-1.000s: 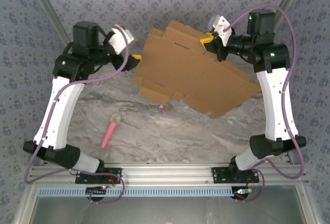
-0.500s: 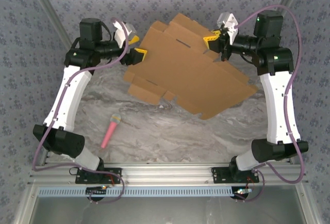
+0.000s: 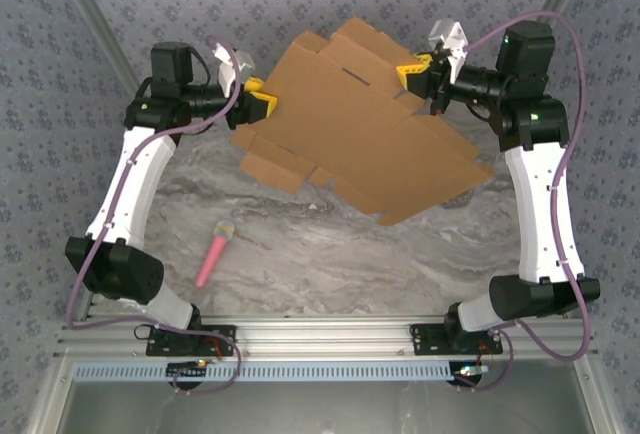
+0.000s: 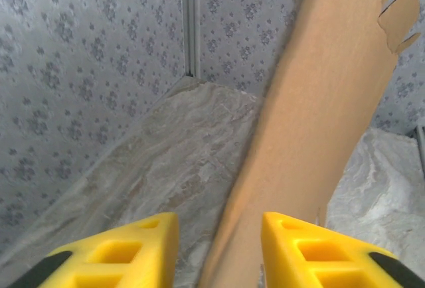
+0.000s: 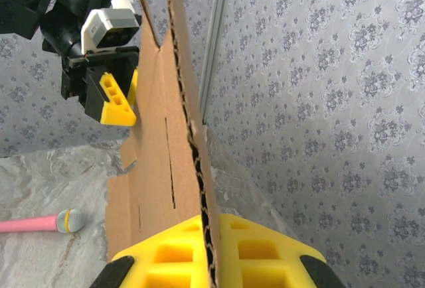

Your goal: Fold the paper box

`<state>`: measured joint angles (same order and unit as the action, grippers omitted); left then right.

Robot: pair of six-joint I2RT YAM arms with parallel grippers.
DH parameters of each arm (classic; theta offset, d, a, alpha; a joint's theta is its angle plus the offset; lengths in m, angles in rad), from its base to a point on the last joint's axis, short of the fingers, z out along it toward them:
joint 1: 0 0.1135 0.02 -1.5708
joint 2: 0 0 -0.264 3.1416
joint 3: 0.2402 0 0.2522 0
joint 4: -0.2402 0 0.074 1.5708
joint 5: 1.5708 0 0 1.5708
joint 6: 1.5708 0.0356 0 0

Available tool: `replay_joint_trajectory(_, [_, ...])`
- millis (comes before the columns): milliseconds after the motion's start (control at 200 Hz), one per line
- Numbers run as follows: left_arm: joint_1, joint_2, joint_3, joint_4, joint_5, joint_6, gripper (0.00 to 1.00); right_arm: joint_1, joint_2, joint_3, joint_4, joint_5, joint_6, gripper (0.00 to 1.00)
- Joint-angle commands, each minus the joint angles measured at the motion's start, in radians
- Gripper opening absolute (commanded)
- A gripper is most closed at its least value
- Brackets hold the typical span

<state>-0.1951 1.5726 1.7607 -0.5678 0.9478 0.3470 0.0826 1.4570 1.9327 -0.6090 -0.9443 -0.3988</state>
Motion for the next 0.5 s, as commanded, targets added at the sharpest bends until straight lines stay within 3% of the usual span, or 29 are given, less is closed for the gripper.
replay_joint_trajectory(0, [0.007,-0.026,0.015,0.028,0.046,0.008,0.27,-0.005,-0.031,-0.016,0.056,-0.033,0.044,0.0])
replay_joint_trajectory(220, [0.006,-0.035,0.087,-0.078,-0.026,0.075,0.05,-0.001,-0.061,-0.071,0.055,0.039,0.031,0.02])
replay_joint_trajectory(350, [-0.009,-0.061,0.141,-0.18,-0.164,0.146,0.01,0.051,-0.098,-0.078,-0.035,0.278,-0.078,0.52])
replay_joint_trajectory(495, [-0.098,-0.057,0.261,-0.328,-0.415,0.261,0.01,0.152,-0.165,-0.109,-0.037,0.594,-0.176,0.79])
